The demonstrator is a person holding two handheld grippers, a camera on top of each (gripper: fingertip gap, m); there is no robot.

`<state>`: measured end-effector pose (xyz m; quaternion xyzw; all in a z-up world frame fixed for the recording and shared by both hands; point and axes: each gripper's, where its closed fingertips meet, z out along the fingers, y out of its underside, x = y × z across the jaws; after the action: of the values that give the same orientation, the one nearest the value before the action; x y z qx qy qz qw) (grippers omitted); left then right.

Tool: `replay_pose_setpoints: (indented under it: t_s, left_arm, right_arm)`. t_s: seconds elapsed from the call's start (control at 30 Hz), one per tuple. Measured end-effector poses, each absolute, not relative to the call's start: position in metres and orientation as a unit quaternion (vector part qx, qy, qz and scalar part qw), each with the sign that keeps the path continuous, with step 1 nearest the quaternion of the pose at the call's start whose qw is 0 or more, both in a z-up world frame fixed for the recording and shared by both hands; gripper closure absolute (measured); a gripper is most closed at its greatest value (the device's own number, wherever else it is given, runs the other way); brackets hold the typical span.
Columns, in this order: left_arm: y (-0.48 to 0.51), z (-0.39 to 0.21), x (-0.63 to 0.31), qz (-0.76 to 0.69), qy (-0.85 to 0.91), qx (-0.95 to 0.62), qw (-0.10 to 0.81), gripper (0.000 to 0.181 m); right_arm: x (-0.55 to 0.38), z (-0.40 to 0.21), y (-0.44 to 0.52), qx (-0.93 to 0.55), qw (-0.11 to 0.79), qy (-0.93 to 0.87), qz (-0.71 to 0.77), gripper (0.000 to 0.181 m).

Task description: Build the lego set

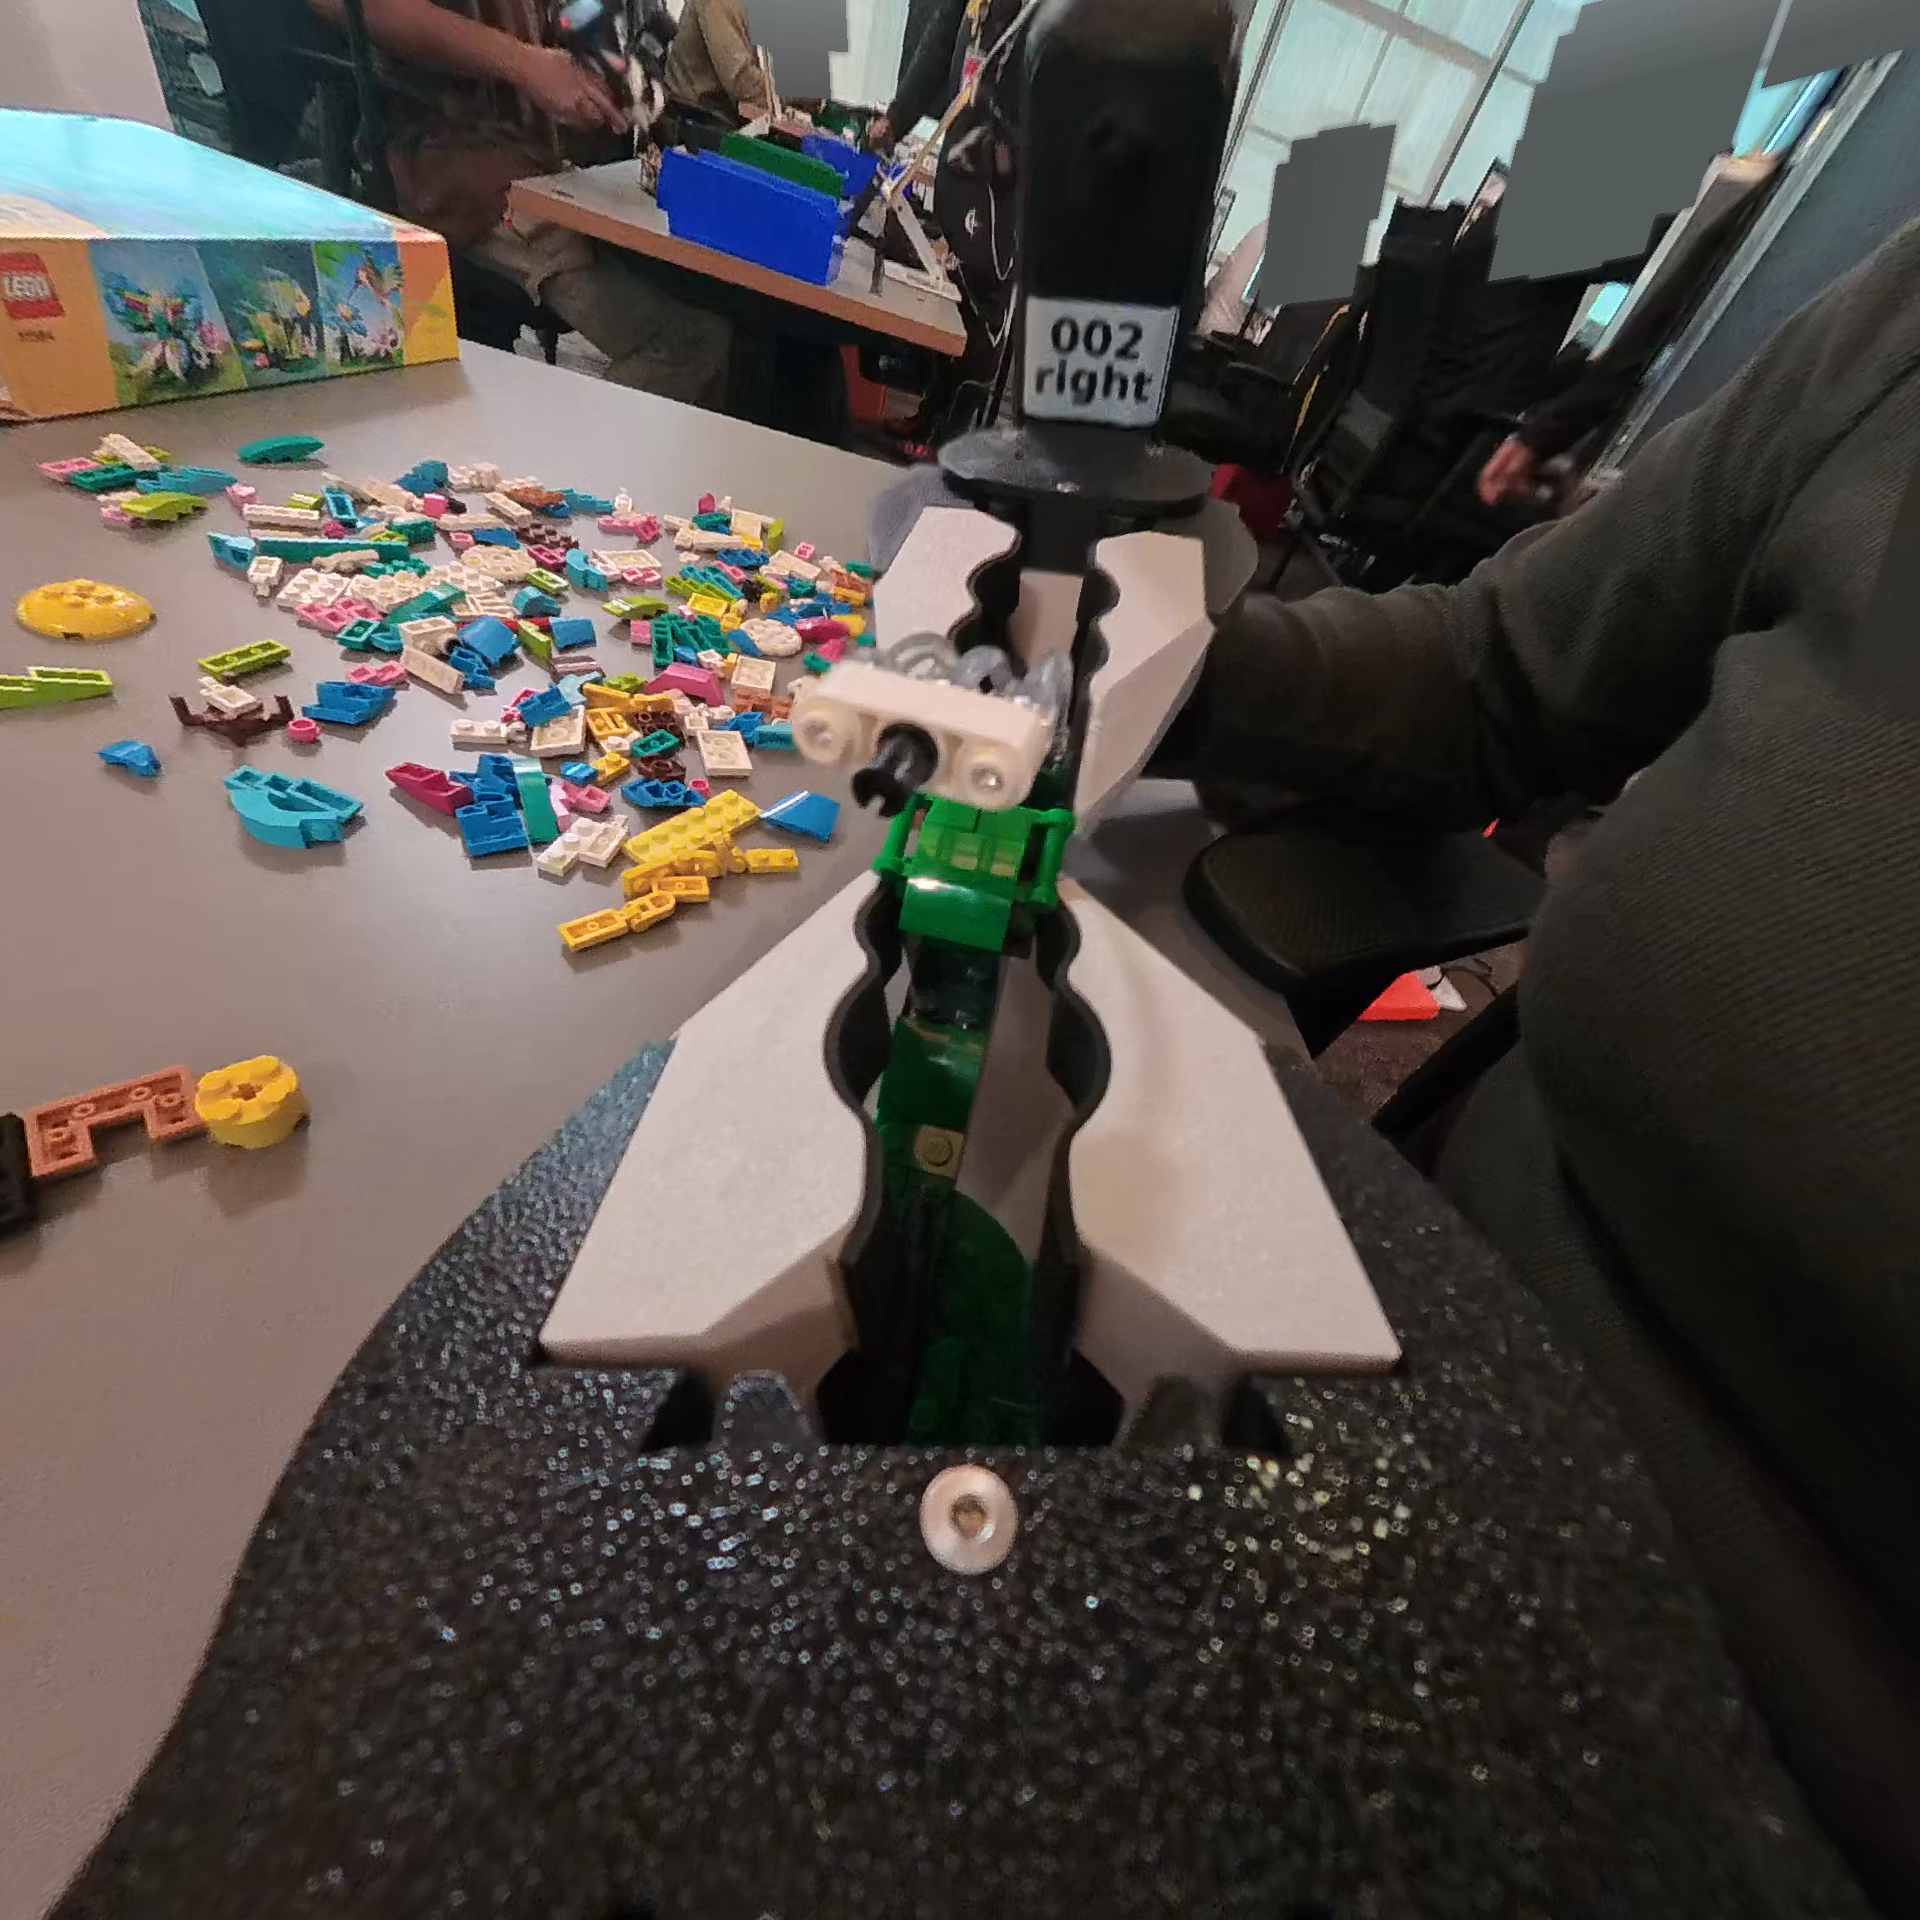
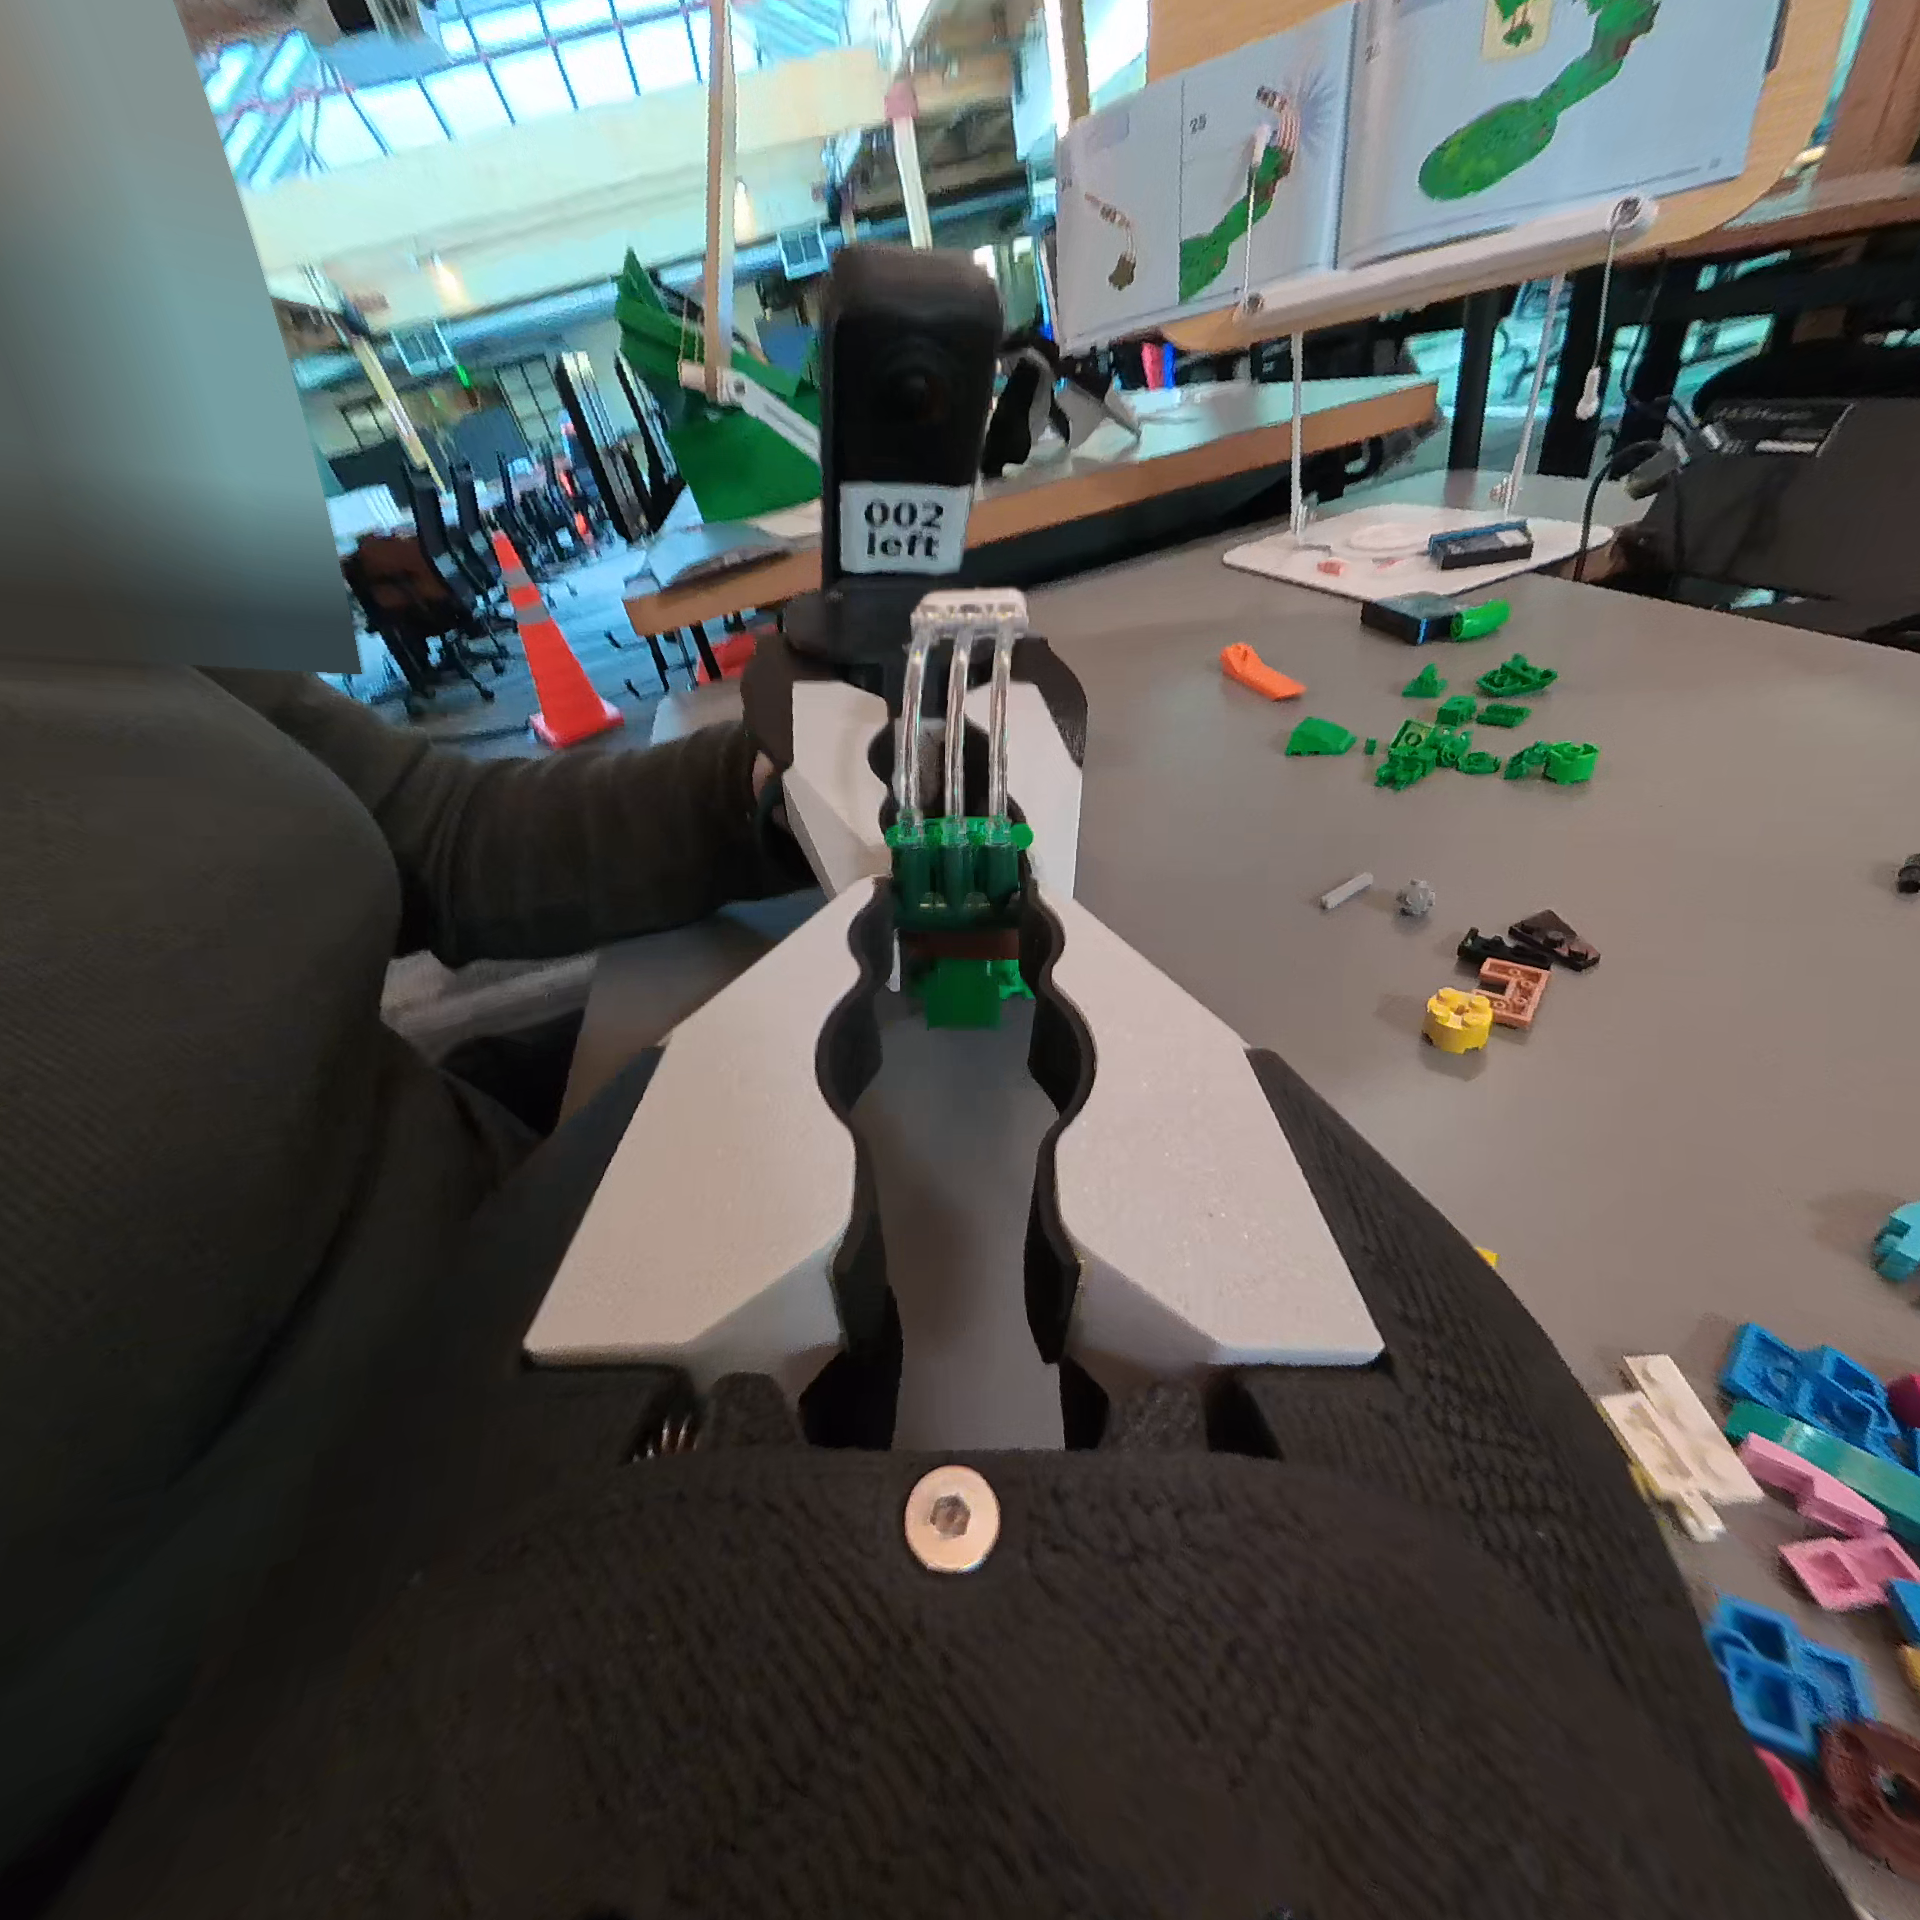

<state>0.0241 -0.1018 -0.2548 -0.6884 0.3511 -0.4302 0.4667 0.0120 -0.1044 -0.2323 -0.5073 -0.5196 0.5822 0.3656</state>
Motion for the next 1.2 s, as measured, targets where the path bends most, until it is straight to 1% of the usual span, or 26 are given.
replay_pose_setpoints:
  t_s: [0.23,0.37,0.57,0.83,1.0,1.1,1.2]
  left_arm:
    - [-0.097,-0.238,0.022,-0.474,0.305,-0.666,0.488,0.158]
    - [-0.097,-0.231,0.024,-0.495,0.287,-0.653,0.495,0.158]
    - [-0.089,-0.232,0.023,-0.496,0.263,-0.661,0.497,0.158]
    - [-0.087,-0.228,0.024,-0.507,0.248,-0.656,0.500,0.158]
    - [-0.085,-0.227,0.025,-0.506,0.245,-0.659,0.499,0.156]
    - [-0.084,-0.234,0.025,-0.465,0.261,-0.677,0.507,0.150]
    - [-0.083,-0.239,0.022,-0.450,0.265,-0.690,0.502,0.153]
  right_arm:
    - [0.007,-0.215,-0.098,-0.496,0.395,-0.448,0.630,0.158]
    - [0.008,-0.207,-0.098,-0.497,0.390,-0.426,0.648,0.158]
    - [0.007,-0.210,-0.089,-0.505,0.403,-0.414,0.641,0.157]
    - [0.006,-0.207,-0.087,-0.504,0.387,-0.379,0.672,0.157]
    - [0.009,-0.205,-0.079,-0.511,0.348,-0.323,0.717,0.158]
    - [0.008,-0.210,-0.077,-0.515,0.331,-0.312,0.726,0.158]
    - [0.006,-0.214,-0.077,-0.520,0.330,-0.317,0.721,0.158]
